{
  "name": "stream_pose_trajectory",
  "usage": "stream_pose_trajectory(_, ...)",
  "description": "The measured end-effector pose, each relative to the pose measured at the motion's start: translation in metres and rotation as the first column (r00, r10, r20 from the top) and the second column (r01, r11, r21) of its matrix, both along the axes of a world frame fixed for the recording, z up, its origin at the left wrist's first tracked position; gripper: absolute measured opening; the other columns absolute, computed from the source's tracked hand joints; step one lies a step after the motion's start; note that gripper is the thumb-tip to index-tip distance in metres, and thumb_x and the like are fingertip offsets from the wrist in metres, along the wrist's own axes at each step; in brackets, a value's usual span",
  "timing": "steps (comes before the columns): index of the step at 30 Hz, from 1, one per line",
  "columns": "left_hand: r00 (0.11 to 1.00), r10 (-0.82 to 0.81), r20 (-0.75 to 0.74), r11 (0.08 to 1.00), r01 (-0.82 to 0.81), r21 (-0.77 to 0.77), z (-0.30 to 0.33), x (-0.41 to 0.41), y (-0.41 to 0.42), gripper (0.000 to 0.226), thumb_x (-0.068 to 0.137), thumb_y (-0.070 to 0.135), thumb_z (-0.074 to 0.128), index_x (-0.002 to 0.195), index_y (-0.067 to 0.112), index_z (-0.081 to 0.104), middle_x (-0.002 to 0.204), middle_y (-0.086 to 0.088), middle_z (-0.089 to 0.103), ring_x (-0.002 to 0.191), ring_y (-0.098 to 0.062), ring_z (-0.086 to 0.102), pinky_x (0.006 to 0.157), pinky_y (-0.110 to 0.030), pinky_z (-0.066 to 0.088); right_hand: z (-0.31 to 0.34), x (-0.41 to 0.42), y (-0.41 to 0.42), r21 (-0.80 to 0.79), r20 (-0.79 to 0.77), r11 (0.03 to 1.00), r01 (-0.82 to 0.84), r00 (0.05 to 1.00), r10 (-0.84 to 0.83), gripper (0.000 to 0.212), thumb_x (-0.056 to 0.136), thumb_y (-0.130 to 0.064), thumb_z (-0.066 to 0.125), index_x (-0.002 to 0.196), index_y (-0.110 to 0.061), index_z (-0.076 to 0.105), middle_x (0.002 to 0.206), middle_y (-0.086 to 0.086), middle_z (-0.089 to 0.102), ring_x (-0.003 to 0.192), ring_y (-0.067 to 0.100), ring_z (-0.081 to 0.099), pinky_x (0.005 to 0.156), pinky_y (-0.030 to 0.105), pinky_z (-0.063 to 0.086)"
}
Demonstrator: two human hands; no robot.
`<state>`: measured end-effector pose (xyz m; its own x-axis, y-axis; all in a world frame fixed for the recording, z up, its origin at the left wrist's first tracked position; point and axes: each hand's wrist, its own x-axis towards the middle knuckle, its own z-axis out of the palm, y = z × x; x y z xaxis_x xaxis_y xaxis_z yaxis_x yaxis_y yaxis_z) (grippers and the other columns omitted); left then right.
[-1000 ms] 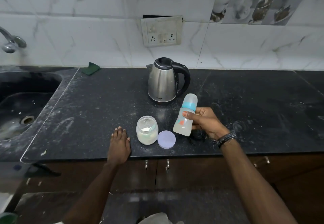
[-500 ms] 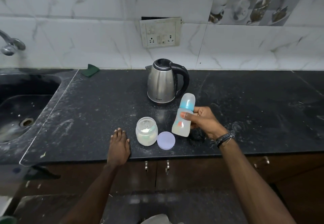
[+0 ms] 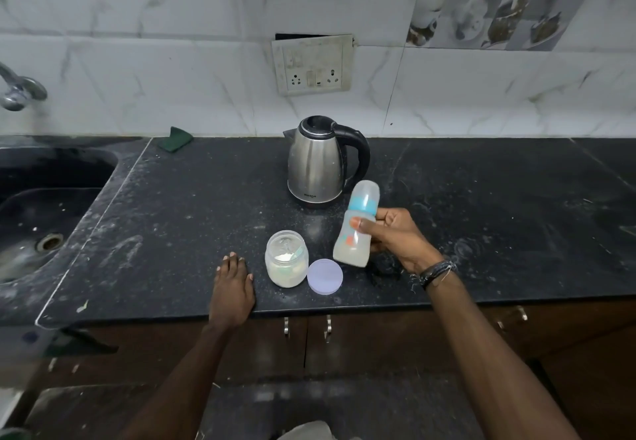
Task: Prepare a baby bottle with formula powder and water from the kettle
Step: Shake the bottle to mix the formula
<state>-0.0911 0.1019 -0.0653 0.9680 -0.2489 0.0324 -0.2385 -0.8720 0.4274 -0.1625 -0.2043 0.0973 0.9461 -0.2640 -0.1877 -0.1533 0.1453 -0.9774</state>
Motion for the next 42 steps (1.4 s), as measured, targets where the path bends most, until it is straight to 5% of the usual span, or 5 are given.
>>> stream_pose_trajectory(12,1.0,0.003,-0.015,1.0,-0.003,-0.004,0.007,-0.005,0.0,0.063,0.093,0.03,0.024,0.141,-0.006,0.043,0.154,-0.027,0.032,0.146,-0.04,0.026,0.122,-0.047,0.017,0.002,0.002,0.004,0.125,0.041,0.976,0.178,0.982,-0.185,0.02,0.085,-0.022,0.075,0.099,-0.009,0.07,0.097,0.01,0.077,0.087,0.019,0.075,0.065,0.03,0.061)
stream_pose_trajectory(23,0.999,0.001,-0.032,1.0,-0.001,-0.003,0.009,-0.005,0.0,0.061,0.095,0.029,0.025,0.142,-0.007,0.041,0.154,-0.027,0.031,0.147,-0.04,0.024,0.122,-0.047,0.016,-0.001,-0.001,-0.001,-0.06,0.035,0.998,-0.027,0.999,0.03,0.036,0.073,-0.026,0.082,0.103,-0.009,0.072,0.103,0.014,0.076,0.091,0.024,0.075,0.069,0.032,0.061)
stream_pose_trajectory(27,0.999,0.01,-0.049,1.0,-0.01,0.005,0.008,-0.006,0.0,0.05,0.101,0.022,0.034,0.142,-0.007,0.041,0.154,-0.027,0.032,0.146,-0.04,0.025,0.122,-0.048,0.017,-0.001,0.003,0.001,0.138,0.084,0.98,0.146,0.984,-0.158,0.032,0.08,-0.026,0.077,0.104,-0.006,0.07,0.102,0.014,0.076,0.089,0.022,0.075,0.066,0.03,0.06)
stream_pose_trajectory(31,0.999,0.012,-0.043,1.0,-0.012,-0.01,0.008,-0.004,-0.001,0.059,0.096,0.027,0.027,0.14,-0.007,0.043,0.153,-0.028,0.033,0.145,-0.041,0.026,0.121,-0.049,0.019,0.0,-0.001,-0.003,-0.09,0.003,0.994,-0.07,0.998,0.07,0.045,0.072,-0.023,0.082,0.109,0.0,0.071,0.099,0.013,0.077,0.088,0.022,0.075,0.066,0.029,0.06)
stream_pose_trajectory(42,0.999,0.001,-0.039,1.0,-0.001,0.013,0.006,-0.004,-0.001,0.06,0.095,0.028,0.025,0.14,-0.007,0.043,0.153,-0.027,0.033,0.145,-0.041,0.027,0.121,-0.048,0.018,0.001,0.001,-0.01,-0.069,0.084,0.994,0.079,0.994,-0.073,0.03,0.078,-0.013,0.08,0.106,-0.006,0.071,0.1,0.012,0.076,0.088,0.018,0.075,0.067,0.027,0.06)
